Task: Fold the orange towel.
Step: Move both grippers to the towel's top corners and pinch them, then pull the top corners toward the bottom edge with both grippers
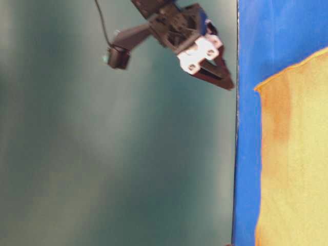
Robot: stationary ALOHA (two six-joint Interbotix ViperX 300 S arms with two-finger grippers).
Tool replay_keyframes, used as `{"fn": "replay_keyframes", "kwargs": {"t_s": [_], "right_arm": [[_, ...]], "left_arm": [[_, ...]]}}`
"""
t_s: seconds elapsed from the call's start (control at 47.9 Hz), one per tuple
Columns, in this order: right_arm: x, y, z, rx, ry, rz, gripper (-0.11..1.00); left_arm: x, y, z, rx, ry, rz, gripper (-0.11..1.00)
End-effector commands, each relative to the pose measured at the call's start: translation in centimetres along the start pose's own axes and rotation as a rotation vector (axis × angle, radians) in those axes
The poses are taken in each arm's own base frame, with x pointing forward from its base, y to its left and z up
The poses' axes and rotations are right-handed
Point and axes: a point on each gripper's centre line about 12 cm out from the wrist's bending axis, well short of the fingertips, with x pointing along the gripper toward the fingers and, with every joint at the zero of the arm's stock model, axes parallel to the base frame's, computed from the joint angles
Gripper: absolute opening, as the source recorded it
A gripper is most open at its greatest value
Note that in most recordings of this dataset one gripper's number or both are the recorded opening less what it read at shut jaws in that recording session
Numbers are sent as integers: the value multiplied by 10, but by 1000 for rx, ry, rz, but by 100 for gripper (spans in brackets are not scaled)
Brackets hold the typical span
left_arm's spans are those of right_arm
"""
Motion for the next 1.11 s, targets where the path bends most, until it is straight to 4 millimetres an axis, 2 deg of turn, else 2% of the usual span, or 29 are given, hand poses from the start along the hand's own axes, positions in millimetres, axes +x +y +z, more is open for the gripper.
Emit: {"fn": "replay_keyframes", "kwargs": {"t_s": [0.0,0.251,0.418,0.522,0.668,0.689,0.752,0.794,1.086], "right_arm": [[7,-4,8,7,-26,-7,56],[35,-14,-8,20,-2,-25,56],[39,-14,-12,19,7,-26,54],[40,-14,-12,13,7,-26,44],[39,-14,-12,4,6,-23,5],[39,-14,-12,4,6,-23,1],[40,-13,-13,3,5,-22,1],[39,-12,-12,1,-1,-19,1],[39,-10,-10,-2,-7,-15,1]], "left_arm": [[13,3,1,-2,-4,9,92],[41,12,-9,-7,42,37,91],[43,13,-10,-10,51,41,87],[43,13,-12,-6,59,40,68],[42,10,-15,14,67,28,23],[42,9,-16,15,70,27,18],[43,9,-16,15,72,27,4],[42,9,-17,15,75,27,1],[41,8,-12,10,60,23,1]]}}
